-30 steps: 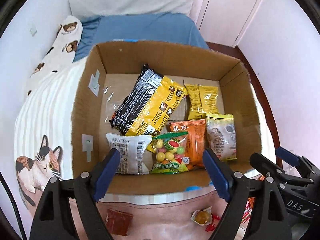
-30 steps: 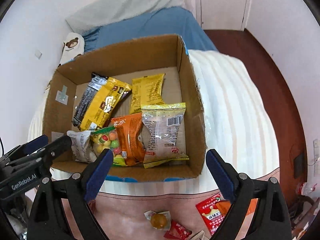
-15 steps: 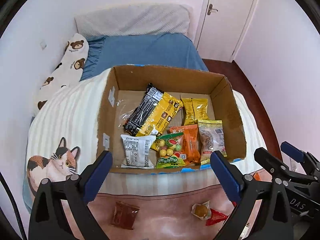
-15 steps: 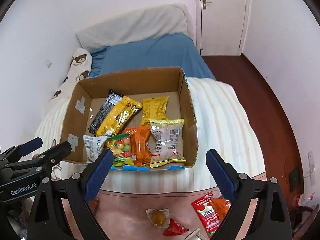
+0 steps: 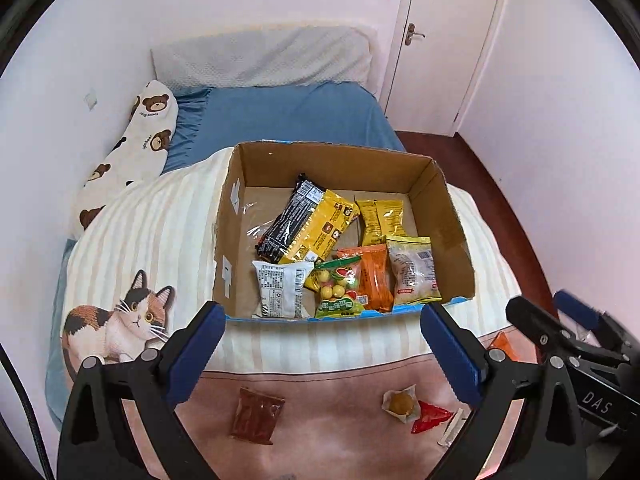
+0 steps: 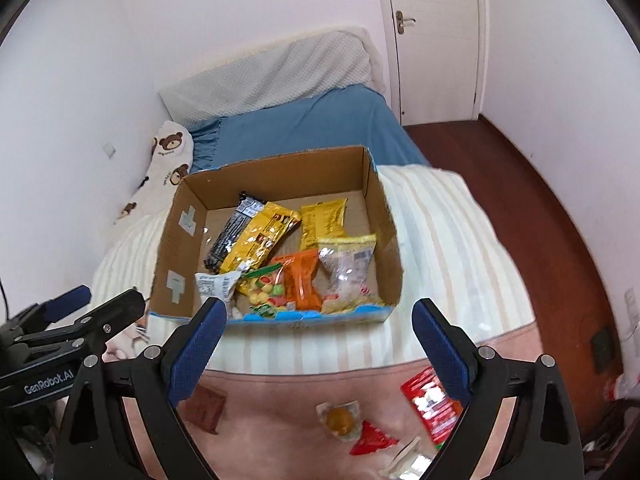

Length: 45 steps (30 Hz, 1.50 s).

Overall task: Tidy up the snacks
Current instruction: 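Grasp the brown jerky packet with the left tool while the right tool grasps the white wafer packet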

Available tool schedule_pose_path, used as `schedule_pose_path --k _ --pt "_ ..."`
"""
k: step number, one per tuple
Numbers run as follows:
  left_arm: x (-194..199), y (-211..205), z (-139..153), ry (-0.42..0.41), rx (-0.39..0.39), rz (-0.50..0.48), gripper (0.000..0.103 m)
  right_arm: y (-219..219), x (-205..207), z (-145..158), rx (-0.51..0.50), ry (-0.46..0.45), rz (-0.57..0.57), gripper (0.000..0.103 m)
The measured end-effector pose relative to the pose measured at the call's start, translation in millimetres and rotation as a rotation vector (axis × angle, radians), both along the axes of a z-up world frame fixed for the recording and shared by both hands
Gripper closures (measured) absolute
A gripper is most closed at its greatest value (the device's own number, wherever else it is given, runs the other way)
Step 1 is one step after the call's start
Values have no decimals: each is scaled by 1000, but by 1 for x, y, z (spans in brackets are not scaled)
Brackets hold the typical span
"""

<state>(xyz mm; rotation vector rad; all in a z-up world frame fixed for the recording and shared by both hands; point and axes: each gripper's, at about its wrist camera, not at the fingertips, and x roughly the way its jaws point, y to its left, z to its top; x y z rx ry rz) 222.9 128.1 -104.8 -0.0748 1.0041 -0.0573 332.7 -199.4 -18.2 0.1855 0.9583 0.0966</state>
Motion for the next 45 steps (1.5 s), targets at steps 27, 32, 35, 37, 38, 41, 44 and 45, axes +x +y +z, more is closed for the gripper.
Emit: schedule_pose_path --k 27,32,35,37,38,41,44,45 --pt "-58 -118 -216 578 63 -55 3 -113 -80 -236 -35 695 192 22" --pt "-67 -114 -228 627 87 32 3 -96 -88 -269 -119 758 375 30" --pt "-71 -104 -231 637 76 96 3 -93 -88 -276 -163 746 406 36" --pt "-73 -97 -231 636 80 128 3 -97 -85 -276 -139 738 376 36" --pt "-73 -92 -229 630 89 142 3 -101 -83 -275 -118 732 350 37" --pt "-75 -67 -219 604 127 181 3 -109 -77 -273 -58 716 285 37" --pt "-72 -43 -210 572 179 195 3 -115 -71 -275 13 721 223 36" --pt "-70 -34 -208 563 194 200 3 -117 -69 -276 46 729 196 36"
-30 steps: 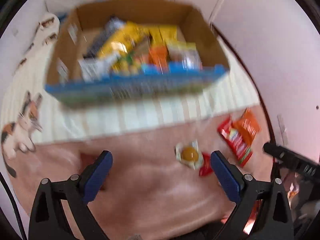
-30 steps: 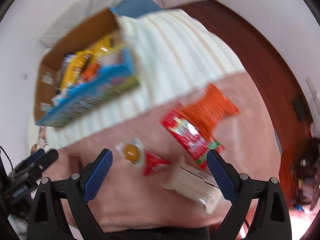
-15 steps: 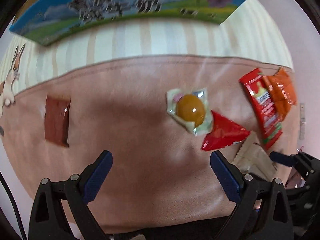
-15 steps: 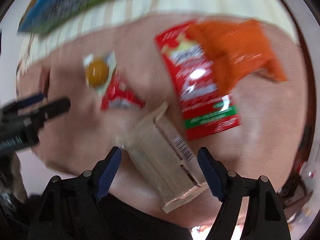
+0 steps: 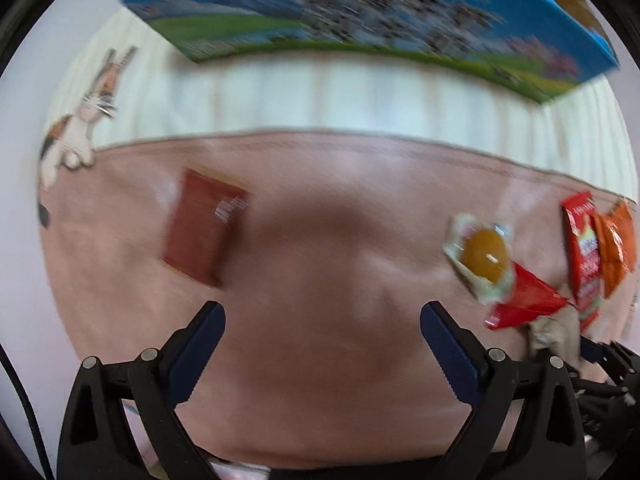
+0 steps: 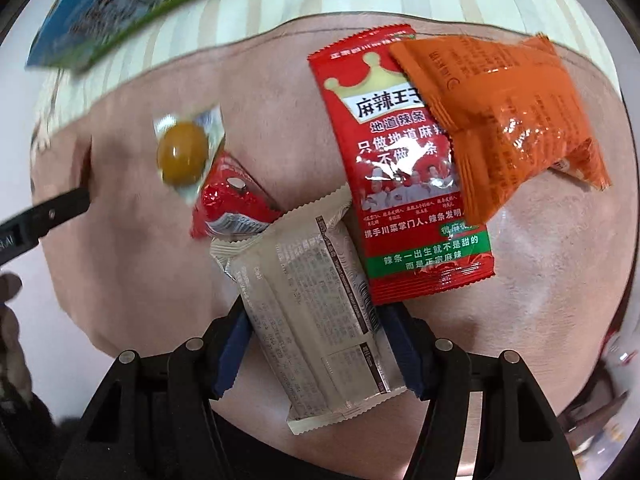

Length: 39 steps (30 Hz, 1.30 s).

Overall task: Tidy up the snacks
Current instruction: 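Grasp the brown jerky packet with the left tool while the right tool grasps the white wafer packet, then lift both held packets and carry them over the box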

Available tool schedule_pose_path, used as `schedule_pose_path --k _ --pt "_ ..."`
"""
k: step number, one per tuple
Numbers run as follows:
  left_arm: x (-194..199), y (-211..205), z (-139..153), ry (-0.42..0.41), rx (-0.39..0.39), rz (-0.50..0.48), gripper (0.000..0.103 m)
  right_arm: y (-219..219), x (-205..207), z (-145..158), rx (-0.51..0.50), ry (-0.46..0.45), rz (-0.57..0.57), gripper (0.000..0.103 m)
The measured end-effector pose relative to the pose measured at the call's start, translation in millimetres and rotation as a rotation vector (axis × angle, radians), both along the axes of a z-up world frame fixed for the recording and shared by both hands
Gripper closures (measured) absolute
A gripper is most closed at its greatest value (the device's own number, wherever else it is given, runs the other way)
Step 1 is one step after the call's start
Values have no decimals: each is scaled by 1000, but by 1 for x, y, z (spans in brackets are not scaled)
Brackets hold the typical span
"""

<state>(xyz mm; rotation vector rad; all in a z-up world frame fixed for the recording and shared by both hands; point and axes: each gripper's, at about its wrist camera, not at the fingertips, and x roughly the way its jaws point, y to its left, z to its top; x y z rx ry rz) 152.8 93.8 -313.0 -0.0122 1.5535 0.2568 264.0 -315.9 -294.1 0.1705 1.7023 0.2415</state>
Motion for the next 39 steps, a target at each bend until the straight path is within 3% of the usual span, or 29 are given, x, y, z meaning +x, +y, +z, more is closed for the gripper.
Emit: schedule_pose_path --k 5,10,18,25,26,30,34,36,39 --pt "9 52 1 -5 47 -1 3 -1 8 -7 66 47 -127 36" --pt "15 93 -13 25 63 -50 3 26 6 -11 80 64 -196 36" --pt "18 151 -45 66 2 -134 3 78 -8 -7 45 65 -271 36" --pt "34 155 -78 54 -113 -220 3 112 -3 -11 77 102 -311 36" --pt "35 156 -81 47 -114 -230 6 117 0 -12 79 109 -306 35" --pt "37 150 -81 41 -138 -242 47 126 5 -22 66 113 -312 30" --pt "22 138 -77 64 -160 -210 49 141 10 -28 15 105 -260 30" --pt "8 137 -79 87 -180 -169 49 155 9 -26 -34 79 -180 38" --pt "-8 137 -83 119 -214 -135 49 174 4 -21 -71 43 -59 40"
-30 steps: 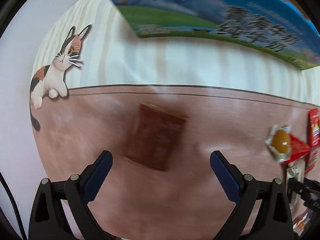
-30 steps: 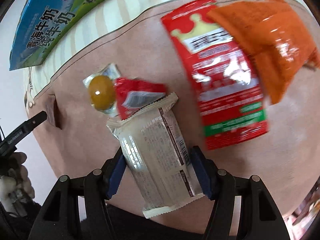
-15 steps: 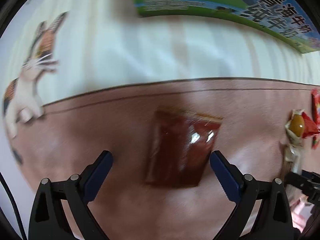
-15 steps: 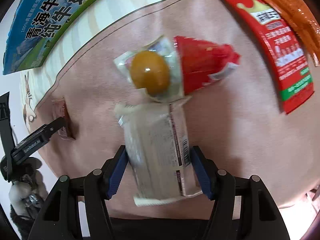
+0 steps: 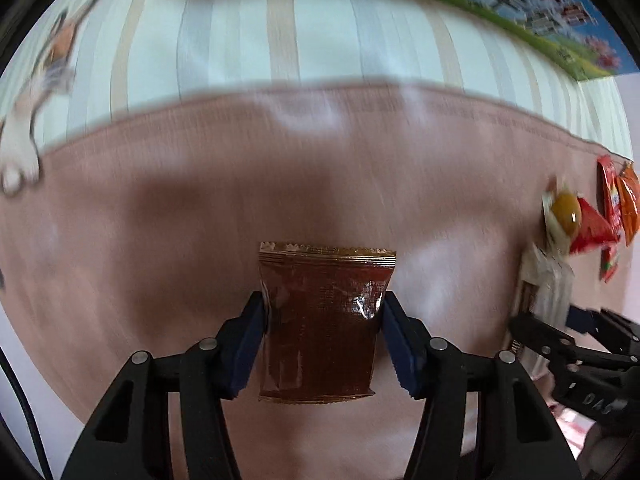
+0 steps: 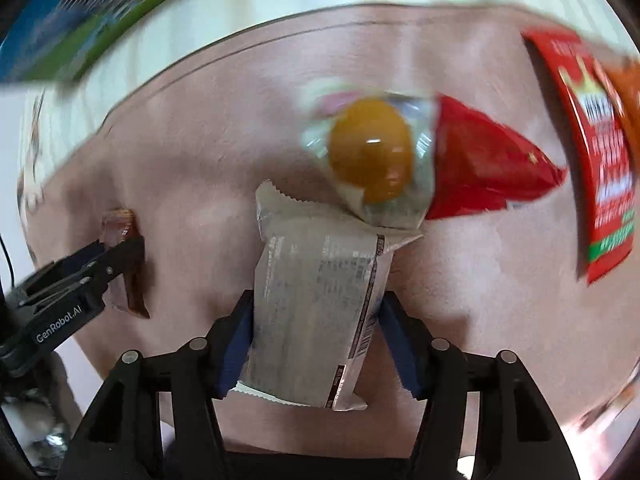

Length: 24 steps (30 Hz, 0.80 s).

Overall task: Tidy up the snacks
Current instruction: 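Lift both held packets and carry them over the box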

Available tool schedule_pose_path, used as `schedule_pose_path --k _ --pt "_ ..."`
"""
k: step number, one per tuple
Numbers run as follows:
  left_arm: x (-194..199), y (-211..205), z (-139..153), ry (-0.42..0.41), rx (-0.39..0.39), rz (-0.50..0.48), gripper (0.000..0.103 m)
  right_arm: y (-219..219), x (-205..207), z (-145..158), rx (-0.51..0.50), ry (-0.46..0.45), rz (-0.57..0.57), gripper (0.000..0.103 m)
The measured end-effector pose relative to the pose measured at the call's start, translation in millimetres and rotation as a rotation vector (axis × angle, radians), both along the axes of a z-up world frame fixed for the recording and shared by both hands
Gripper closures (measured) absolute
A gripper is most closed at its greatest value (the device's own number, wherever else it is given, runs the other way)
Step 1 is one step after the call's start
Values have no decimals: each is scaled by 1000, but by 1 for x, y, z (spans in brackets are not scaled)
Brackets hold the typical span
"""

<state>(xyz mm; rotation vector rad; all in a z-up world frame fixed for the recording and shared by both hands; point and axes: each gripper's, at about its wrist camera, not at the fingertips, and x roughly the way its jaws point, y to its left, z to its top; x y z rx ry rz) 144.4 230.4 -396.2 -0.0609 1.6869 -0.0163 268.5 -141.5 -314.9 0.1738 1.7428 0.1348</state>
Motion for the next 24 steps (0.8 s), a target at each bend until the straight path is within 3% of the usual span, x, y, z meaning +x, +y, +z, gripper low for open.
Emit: schedule_pose_path --k 3,10,12,15,21,24 --pt "-12 -6 -5 22 -10 -11 48 13 -4 2 -1 -9 80 39" --pt "-6 -28 -22 58 5 -71 44 18 -5 0 17 9 80 36" --pt "-15 -61 -20 61 18 -86 44 18 -4 -2 14 14 87 34" --pt "-14 -73 -26 55 32 -87 44 18 -4 -13 3 16 101 33" --pt "-15 -80 -3 31 30 -60 50 28 -7 -20 -18 -14 111 37" --pt "3 -74 7 25 -46 -31 44 24 -9 -18 8 -13 97 36"
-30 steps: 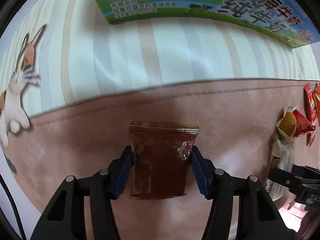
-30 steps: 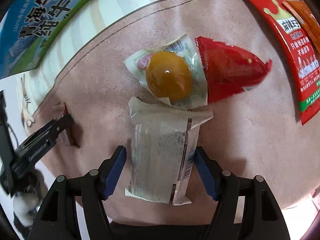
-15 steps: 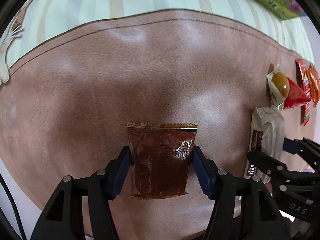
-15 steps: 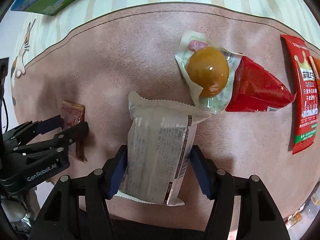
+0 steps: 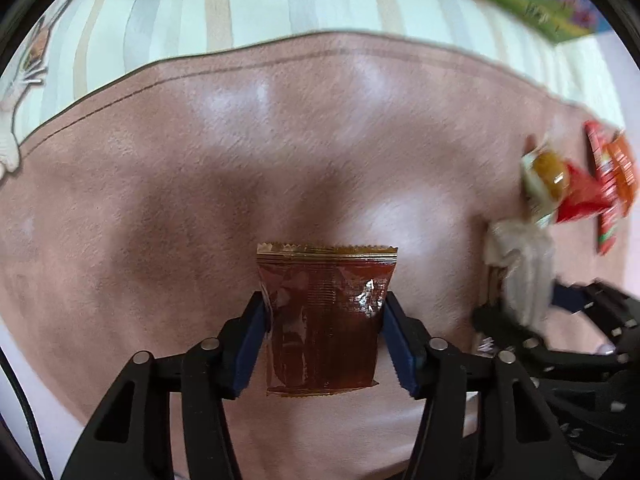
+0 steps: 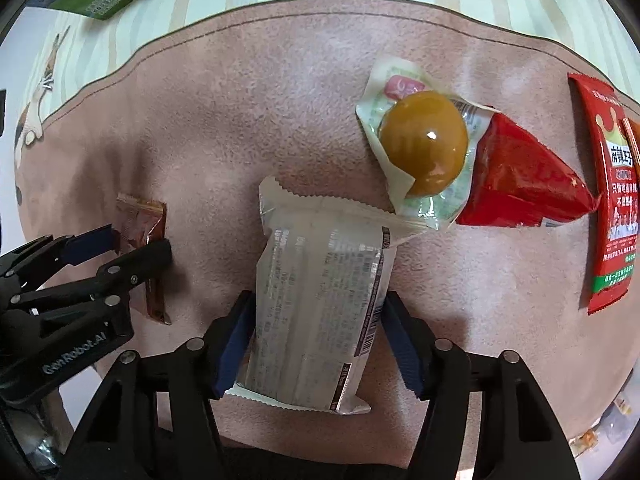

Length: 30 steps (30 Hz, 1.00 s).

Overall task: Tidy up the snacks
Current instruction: 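Lift both held packets and carry them over the box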

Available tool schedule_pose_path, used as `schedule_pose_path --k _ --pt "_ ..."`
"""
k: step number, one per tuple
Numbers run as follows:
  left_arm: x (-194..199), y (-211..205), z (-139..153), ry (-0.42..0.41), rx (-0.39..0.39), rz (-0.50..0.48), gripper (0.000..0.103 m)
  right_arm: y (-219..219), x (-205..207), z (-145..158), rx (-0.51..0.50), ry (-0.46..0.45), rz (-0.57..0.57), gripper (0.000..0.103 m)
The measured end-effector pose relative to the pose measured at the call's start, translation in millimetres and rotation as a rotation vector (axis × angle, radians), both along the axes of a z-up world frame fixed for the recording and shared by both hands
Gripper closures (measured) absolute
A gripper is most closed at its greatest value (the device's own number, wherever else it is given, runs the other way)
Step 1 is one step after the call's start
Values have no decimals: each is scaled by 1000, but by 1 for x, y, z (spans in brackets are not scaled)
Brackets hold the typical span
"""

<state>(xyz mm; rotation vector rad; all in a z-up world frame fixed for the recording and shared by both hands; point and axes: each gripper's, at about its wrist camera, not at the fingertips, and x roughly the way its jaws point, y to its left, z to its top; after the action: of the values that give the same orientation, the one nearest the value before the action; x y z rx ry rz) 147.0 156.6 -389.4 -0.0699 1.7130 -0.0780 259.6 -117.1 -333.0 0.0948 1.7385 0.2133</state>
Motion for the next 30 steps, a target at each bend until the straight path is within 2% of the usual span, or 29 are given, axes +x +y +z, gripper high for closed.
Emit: schedule_pose_path --k 3,6,10,14,21,23,25,30 --pt "2 8 -10 70 -106 58 34 -7 3 0 31 30 -20 35" --pt "1 14 -15 110 -147 78 34 -9 4 2 45 49 -31 31" --pt "-4 9 -21 122 -103 35 34 -3 3 3 15 35 13 31" --pt "-8 -7 -18 74 -13 30 49 4 0 6 -19 11 44 37" --pt "-17 -16 28 9 -5 58 50 -3 -9 24 34 -22 12 41" --pt "-15 -18 40 -11 -19 69 50 -6 -9 34 77 -30 -10 41" --pt "-11 -19 54 -35 -38 73 50 -10 -5 50 104 -48 -16 41" --pt "1 -27 114 -123 -103 68 50 -20 11 108 190 -126 -25 41"
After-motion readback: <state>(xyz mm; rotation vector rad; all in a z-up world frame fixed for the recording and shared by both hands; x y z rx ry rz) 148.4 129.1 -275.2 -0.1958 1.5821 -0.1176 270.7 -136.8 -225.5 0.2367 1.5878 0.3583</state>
